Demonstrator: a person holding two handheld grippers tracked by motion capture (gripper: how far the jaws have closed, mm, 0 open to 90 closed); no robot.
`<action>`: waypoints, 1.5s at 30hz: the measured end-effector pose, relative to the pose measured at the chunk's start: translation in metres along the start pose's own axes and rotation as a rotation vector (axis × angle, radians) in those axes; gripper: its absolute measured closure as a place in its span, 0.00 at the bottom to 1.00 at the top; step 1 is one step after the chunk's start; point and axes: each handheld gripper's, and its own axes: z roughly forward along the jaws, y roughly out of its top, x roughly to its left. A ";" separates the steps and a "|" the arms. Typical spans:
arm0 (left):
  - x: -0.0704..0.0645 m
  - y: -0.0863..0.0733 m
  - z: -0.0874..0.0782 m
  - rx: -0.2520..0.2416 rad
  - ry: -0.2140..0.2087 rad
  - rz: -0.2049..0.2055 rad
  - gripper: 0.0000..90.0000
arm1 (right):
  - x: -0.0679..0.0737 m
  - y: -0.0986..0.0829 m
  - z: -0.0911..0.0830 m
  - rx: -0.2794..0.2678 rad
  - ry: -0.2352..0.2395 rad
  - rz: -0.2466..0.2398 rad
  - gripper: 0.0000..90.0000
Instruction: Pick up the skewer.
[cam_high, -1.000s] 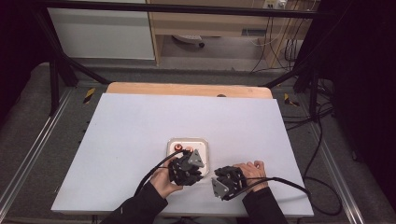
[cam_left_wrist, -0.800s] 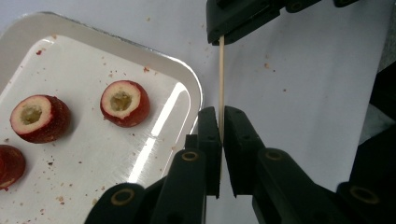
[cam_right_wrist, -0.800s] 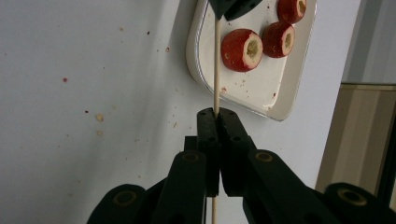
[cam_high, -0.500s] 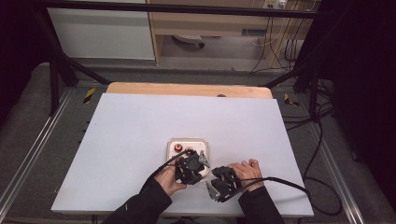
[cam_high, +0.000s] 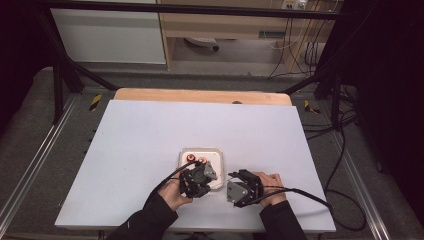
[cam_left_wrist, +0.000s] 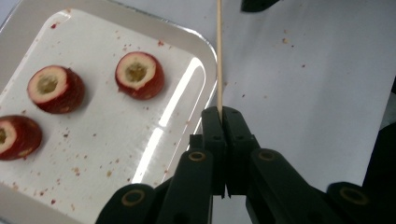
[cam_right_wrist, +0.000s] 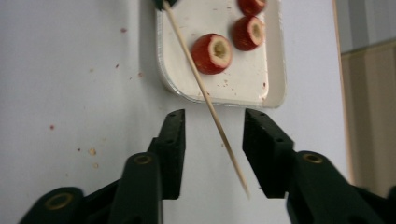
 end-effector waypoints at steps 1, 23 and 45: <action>0.002 -0.003 -0.001 -0.003 0.003 -0.002 0.99 | -0.002 -0.003 -0.002 -0.012 0.017 0.065 0.59; 0.011 -0.066 -0.028 -0.200 0.093 -0.115 0.99 | -0.020 -0.043 -0.001 -0.050 0.189 0.813 0.15; 0.019 -0.118 -0.035 -0.344 0.128 -0.242 0.99 | -0.048 -0.013 0.014 -0.087 0.230 0.918 0.08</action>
